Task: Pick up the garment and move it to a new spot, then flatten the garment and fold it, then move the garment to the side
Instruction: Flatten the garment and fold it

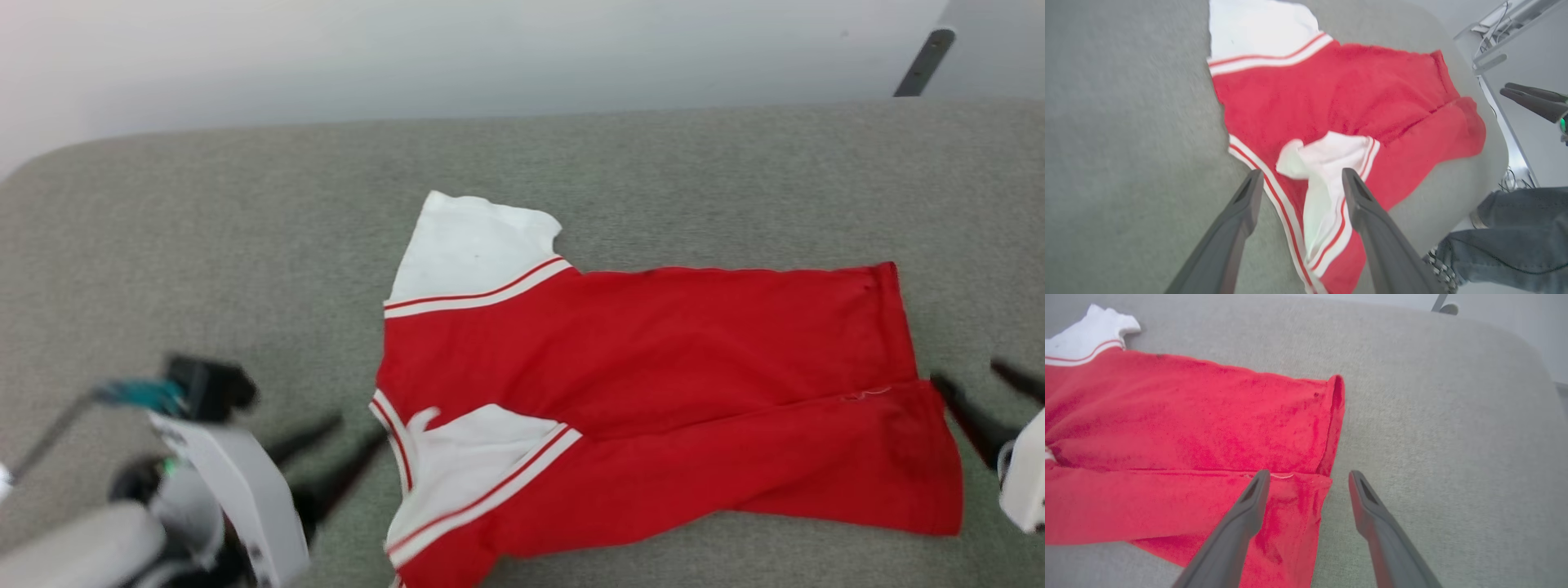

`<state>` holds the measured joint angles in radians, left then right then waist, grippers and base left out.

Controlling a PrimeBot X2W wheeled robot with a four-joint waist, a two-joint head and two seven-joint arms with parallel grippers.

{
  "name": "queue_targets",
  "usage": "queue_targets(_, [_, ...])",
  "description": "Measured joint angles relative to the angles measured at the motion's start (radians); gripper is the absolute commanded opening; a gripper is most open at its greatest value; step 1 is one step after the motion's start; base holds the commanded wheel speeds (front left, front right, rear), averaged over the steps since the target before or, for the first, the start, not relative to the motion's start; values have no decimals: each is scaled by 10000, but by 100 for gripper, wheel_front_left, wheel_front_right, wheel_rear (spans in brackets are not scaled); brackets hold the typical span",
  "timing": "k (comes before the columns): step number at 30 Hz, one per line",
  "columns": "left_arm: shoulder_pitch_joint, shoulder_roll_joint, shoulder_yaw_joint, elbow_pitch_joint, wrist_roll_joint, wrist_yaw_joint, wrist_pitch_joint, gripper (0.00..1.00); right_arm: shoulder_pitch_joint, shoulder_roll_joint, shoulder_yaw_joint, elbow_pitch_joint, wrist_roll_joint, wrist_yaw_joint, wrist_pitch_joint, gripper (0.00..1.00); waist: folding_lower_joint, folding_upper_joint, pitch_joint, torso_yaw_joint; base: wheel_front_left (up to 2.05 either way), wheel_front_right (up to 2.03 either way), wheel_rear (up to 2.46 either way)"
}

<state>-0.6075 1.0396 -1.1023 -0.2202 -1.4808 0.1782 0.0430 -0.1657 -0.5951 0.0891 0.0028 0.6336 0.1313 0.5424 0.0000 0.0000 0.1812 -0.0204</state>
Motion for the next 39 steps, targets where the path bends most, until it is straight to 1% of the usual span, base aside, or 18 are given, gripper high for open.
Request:
queue_targets(3, [-346, -107, 543, 391, 40, 86, -642, 100, -273, 525, -278, -71, -550, -2, -1047, 100, 0, 0, 27, -161, 0, 0, 0])
queue_targets(4, [-527, -155, 642, 631, 213, 146, -786, 100, -347, 727, -311, -81, -702, 0, -1392, 100, 1, 0, 45, -229, 0, 0, 0])
queue_targets(5, [-697, -240, 709, 876, 414, 157, -888, 100, -425, 915, -351, -73, -876, -2, -1722, 100, 0, 0, 66, -302, 0, 0, 0])
queue_targets(6, [-848, -391, 876, 1151, 359, 150, -982, 100, -527, 1112, -360, -59, -970, -2, -1992, 100, 0, 0, 93, -381, 0, 0, 0])
queue_targets(8, [-1187, -800, 1147, 1718, 176, 17, -1137, 100, -752, 1526, -422, -42, -1227, -2, -2604, 100, 0, 0, 167, -561, 0, 0, 0])
queue_targets(10, [-1778, -984, 1149, 2429, 562, -127, -982, 100, -970, 1891, -449, 2, -1413, -2, -3062, 100, 0, 0, 264, -764, 0, 0, 0])
queue_targets(12, [-2334, -1246, 1220, 3285, 617, -299, -757, 100, -1142, 2188, -385, -4, -1515, -2, -3423, 100, 0, 0, 374, -988, 0, 0, 0])
queue_targets(16, [-3499, -1812, 961, 5160, 1116, -815, 161, 100, -1366, 2497, -144, 44, -1618, -2, -3808, 100, 0, 0, 630, -1488, 0, 0, 0])
queue_targets(19, [-4371, -2144, 550, 6581, 1455, -1371, 1246, 100, -1514, 2604, -58, 90, -1628, -2, -3933, 100, 0, 0, 842, -1887, 0, 0, 0])
queue_targets(23, [-5208, -2575, 54, 8222, 1423, -2013, 3183, 100, -1627, 2683, 15, 134, -1613, -2, -4021, 100, 0, 0, 1146, -2404, 0, 0, 0])
queue_targets(25, [-5505, -2736, -13, 8914, 1160, -2224, 4017, 100, -1713, 2715, 59, 142, -1597, -2, -4056, 100, 0, 0, 1307, -2634, 0, 0, 0])
queue_targets(27, [-5826, -2771, -100, 9542, 1143, -2410, 4654, 100, -1729, 2752, 128, 146, -1574, -2, -4079, 100, 0, 0, 1475, -2841, 0, 0, 0])
queue_targets(29, [-6129, -2765, -192, 10076, 1181, -2506, 5045, 100, -1755, 2773, 180, 138, -1507, -2, -4103, 100, 0, 0, 1666, -3021, 0, 0, 0])
queue_targets(32, [-6481, -2679, -217, 10719, 1214, -2671, 5300, 100, -1928, 2807, 362, 123, -1499, 0, -4105, 100, 0, 0, 1950, -3296, 0, 0, 0])
queue_targets(36, [-6802, -2667, -364, 11244, 1415, -2857, 5710, 100, -1945, 2771, 408, 119, -1482, -2, -4119, 100, 0, 0, 2337, -3585, 0, 0, 0])
queue_targets(37, [-6876, -2681, -320, 11321, 1290, -2915, 5871, 85, -1950, 2759, 407, 119, -1453, -2, -4121, 100, 0, 0, 2413, -3644, 0, 0, 0])
queue_targets(38, [-6912, -2711, -263, 11357, 1131, -2938, 6000, 44, -1953, 2748, 393, 115, -1434, -2, -4119, 100, 0, 0, 2482, -3696, 0, 0, 0])
queue_targets(39, [-6948, -2709, -205, 11405, 1011, -2966, 6094, 31, -1958, 2734, 359, 121, -1423, -2, -4115, 100, 0, 0, 2546, -3734, 0, 0, 0])
